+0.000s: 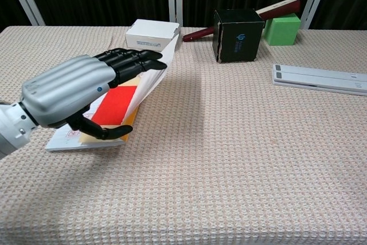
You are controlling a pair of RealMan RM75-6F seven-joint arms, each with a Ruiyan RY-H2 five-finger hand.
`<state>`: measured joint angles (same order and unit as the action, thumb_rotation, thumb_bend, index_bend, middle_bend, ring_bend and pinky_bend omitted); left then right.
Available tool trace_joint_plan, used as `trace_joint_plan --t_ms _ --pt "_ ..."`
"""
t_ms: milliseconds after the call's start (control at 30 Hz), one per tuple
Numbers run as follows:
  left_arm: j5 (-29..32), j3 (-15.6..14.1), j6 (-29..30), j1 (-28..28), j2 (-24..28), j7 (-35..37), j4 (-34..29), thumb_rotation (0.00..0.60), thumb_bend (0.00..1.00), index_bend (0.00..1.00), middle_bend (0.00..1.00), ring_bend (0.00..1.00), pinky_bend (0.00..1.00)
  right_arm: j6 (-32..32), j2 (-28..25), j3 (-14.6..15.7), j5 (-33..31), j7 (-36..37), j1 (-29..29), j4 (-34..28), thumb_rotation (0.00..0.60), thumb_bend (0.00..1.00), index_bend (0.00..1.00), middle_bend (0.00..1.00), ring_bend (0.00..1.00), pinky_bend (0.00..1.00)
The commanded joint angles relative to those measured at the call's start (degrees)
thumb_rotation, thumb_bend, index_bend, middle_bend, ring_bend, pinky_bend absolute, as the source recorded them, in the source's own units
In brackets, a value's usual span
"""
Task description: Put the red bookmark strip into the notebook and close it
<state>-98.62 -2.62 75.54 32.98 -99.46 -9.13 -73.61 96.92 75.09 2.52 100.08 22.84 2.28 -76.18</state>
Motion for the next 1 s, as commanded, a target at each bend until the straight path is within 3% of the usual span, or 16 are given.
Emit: trace_joint_plan --t_ms 33,267,567,800,1000 --pt "0.48 0.77 1.17 -1.01 -0.93 -2.85 -0.4 0.6 0.24 0.08 0.0 0.0 0.07 -0.06 -0.04 0.01 0.02 -0.12 0.06 -0.12 0.6 0.18 0.29 0.27 0.17 0.23" --pt "0.63 2.05 4.13 -2.93 -2.01 -7.23 -1.54 0.6 0.24 0.08 0.0 0.0 0.07 -0.16 -0.22 0.14 -0.12 -0.14 0.02 -0.2 0.6 0.18 0.29 0.27 0.17 0.23" --pt "0.89 1.45 4.87 -5.04 -2.26 -10.29 -3.53 0.6 0.24 0.07 0.0 0.0 0.07 -1.01 -0.24 0.21 -0.03 -0.62 0.55 -0.56 0.6 0.18 0.29 0.27 0.17 0.23" --pt "1.78 3.21 7.05 -6.48 -2.87 -10.73 -3.36 0.6 0.24 0.07 0.0 0.0 0.07 -1.15 -0.51 0.15 0.13 -1.19 0.83 -1.17 0.6 0.18 0.29 0.27 0.17 0.23" --pt "0.31 2.5 8.73 -7.68 -1.41 -12.12 -5.5 0.6 0.24 0.07 0.0 0.0 0.07 -1.46 -0.68 0.07 0.24 -1.52 1.2 -1.68 0.6 0.18 0.29 0.27 0.17 0.23"
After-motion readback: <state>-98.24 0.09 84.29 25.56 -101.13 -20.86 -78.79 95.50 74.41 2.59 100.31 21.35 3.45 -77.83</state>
